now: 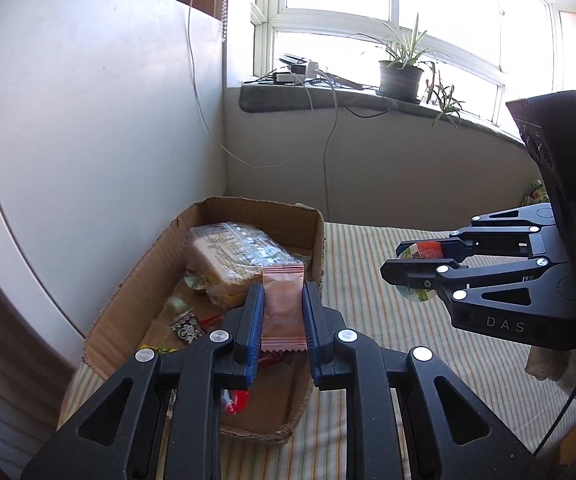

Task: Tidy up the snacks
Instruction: 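Carry the cup candy with the right gripper while the left carries the pink packet into the box, then open the right gripper over the box while the left releases the pink packet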

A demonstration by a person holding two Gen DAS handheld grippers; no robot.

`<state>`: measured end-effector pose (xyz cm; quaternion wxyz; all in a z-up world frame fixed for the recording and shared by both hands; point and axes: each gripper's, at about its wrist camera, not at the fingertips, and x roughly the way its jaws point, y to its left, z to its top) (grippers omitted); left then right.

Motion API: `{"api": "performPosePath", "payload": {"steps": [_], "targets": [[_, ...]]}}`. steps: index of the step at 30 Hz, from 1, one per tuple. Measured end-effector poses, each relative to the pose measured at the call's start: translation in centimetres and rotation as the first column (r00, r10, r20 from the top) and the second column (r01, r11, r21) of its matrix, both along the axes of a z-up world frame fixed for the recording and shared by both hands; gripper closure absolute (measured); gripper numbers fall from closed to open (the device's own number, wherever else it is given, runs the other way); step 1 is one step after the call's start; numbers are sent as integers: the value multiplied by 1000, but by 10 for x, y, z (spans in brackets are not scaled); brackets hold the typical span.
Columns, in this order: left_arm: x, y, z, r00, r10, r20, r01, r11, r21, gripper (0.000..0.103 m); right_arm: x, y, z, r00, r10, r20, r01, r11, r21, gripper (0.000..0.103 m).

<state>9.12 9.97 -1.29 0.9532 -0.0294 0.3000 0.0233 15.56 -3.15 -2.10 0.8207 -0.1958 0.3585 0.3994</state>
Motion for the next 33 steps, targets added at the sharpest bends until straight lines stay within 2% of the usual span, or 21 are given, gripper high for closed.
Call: {"api": "performPosePath", "payload": {"steps": [18,33], "targets": [[-1,57,-7,995,102,-17,-102,995,9,85,5,75,-4,994,99,-43,-98,995,30,82],[2,69,-11,991,127,-30,-127,992,-1,85,16,103,-20,988,131,-80,-130,991,19,82]]}}
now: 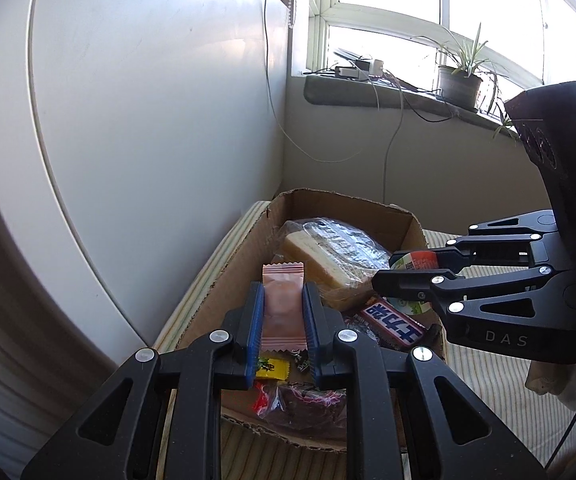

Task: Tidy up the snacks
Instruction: 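Open the right gripper over the box while the left releases the pink packet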

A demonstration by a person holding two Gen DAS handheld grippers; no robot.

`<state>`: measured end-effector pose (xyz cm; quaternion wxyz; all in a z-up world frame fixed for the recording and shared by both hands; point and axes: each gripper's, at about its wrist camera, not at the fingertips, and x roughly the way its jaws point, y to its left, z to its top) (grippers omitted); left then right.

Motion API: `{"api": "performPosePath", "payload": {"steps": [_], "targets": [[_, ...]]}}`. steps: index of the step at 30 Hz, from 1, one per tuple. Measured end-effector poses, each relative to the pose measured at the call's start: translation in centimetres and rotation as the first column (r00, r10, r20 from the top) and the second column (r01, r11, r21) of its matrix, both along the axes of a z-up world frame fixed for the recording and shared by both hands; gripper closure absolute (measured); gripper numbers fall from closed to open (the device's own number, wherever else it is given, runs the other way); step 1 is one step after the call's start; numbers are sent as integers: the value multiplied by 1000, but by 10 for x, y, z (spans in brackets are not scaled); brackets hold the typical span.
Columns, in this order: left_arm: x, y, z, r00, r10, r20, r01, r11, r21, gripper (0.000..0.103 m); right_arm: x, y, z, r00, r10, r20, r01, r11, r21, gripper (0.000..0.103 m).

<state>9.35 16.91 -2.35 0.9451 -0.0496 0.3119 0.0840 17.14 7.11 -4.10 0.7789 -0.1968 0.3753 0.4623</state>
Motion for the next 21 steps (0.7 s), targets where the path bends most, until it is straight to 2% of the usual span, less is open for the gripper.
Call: {"api": "performPosePath", "payload": {"steps": [11,13,15,17,19,21], "targets": [[2,2,-2,1000,18,-3,-18,1000,3,84,-1,5,-3,1000,0,19,1,1000,-14,81],[2,2,-2,1000,24,-3,-24,1000,4,79,-1,4,-3,1000,-5,22,5,1000,-19,79],[1,2,-1,1000,28,-1,-28,1000,7,71,-1,2,-4,1000,-11,26,11,1000,-19,66],[0,2,-1,1000,29,2,-29,1000,10,63,-2,-1,-3,999,-19,42,20,1000,-16,47],[-1,1,0,1000,29,6,-29,999,13,49,-2,-4,-2,998,-23,53,24,1000,-14,37],[0,1,1,999,35,10,-35,999,16,47,-4,-6,0,998,-22,62,23,1000,-11,30]]}}
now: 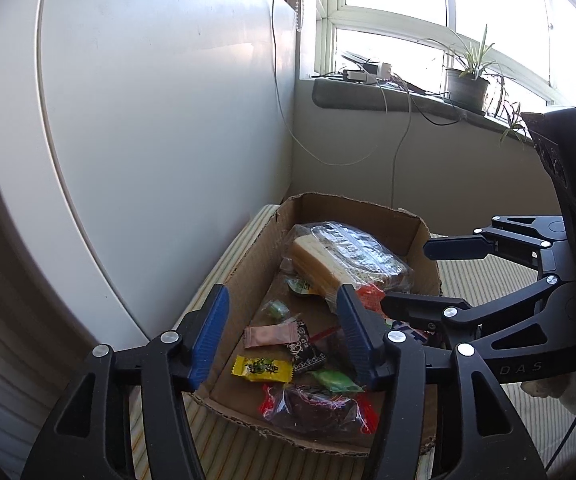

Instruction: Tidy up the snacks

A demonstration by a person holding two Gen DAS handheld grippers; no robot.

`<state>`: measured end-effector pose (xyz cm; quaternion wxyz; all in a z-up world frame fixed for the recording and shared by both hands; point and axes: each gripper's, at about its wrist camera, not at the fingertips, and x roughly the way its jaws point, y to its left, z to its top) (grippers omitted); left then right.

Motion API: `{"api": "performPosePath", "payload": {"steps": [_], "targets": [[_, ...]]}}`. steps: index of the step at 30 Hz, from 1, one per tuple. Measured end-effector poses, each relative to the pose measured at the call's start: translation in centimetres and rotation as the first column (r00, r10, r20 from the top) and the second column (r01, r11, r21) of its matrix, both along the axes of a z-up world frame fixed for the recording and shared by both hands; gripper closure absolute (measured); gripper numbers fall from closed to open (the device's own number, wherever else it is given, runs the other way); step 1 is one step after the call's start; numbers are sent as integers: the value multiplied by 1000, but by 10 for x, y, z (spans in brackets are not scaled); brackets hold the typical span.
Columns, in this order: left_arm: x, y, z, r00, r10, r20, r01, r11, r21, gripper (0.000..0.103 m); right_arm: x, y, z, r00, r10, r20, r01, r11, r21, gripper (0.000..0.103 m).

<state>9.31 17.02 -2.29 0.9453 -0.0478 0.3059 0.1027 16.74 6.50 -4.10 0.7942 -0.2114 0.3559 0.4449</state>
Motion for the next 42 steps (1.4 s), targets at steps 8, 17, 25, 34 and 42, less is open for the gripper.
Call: {"api": "performPosePath", "payload": {"steps": [8,17,25,34,42], "targets": [[-2,2,4,1000,20,5,-20,1000,-3,36,-1,-12,6,999,-19,27,19,1000,6,17],[-11,-1,7,999,37,15,-37,999,-8,31,-3,-26,8,998,-53,25,52,998,28,16],[-20,-7,14,998,53,30,-53,998,12,23,-11,-41,16,997,-74,36,71,995,76,9],[-30,-11,16,996,84,30,-84,996,18,23,-25,-50,27,992,-91,82,84,992,91,6],[-54,-29,25,994,90,62,-91,996,13,21,-56,-81,43,981,-156,120,137,979,152,1]]}}
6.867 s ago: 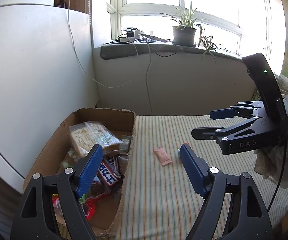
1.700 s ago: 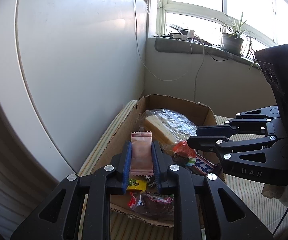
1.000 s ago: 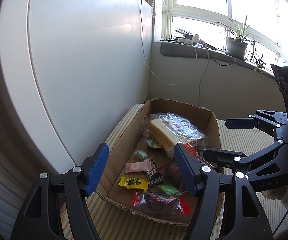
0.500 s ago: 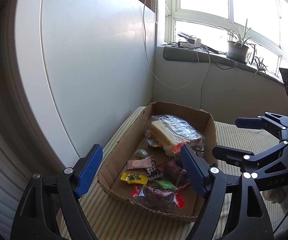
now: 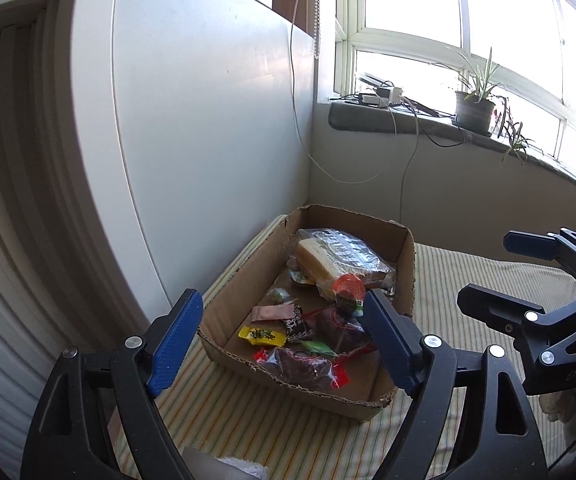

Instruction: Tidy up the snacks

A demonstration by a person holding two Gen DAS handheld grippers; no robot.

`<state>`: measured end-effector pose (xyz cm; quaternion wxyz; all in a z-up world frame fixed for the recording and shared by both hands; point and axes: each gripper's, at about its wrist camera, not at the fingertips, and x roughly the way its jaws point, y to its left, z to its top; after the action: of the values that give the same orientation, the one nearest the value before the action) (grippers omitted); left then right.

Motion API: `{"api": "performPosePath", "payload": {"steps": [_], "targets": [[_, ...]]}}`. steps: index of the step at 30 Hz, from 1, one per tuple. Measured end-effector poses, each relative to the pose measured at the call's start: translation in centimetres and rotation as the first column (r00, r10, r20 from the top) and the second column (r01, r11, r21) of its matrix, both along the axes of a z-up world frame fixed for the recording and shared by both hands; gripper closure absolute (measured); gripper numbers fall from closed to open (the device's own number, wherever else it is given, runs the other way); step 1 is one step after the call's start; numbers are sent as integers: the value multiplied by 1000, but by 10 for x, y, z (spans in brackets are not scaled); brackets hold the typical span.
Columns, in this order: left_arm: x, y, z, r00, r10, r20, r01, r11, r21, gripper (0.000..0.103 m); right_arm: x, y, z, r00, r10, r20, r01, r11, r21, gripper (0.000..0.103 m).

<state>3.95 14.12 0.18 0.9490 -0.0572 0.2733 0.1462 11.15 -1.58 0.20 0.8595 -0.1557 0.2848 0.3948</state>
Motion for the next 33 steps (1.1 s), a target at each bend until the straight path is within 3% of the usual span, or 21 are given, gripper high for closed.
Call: {"api": "performPosePath", "payload": {"steps": [5,13,33], "targets": [[-13,-15,3,1000,-11,6,11,1000,0,20,-17,-23,5,998,-55,18,55,998,19,0],[-26,-29,-1,1000,-6,5,6,1000,1,20,-30,-57,-4,992,-126,-26,128,990,63,0],[-43,-40,1,1000,10,15,-11,1000,18,20,-51,-90,-3,988,-153,-8,153,986,71,0]]}}
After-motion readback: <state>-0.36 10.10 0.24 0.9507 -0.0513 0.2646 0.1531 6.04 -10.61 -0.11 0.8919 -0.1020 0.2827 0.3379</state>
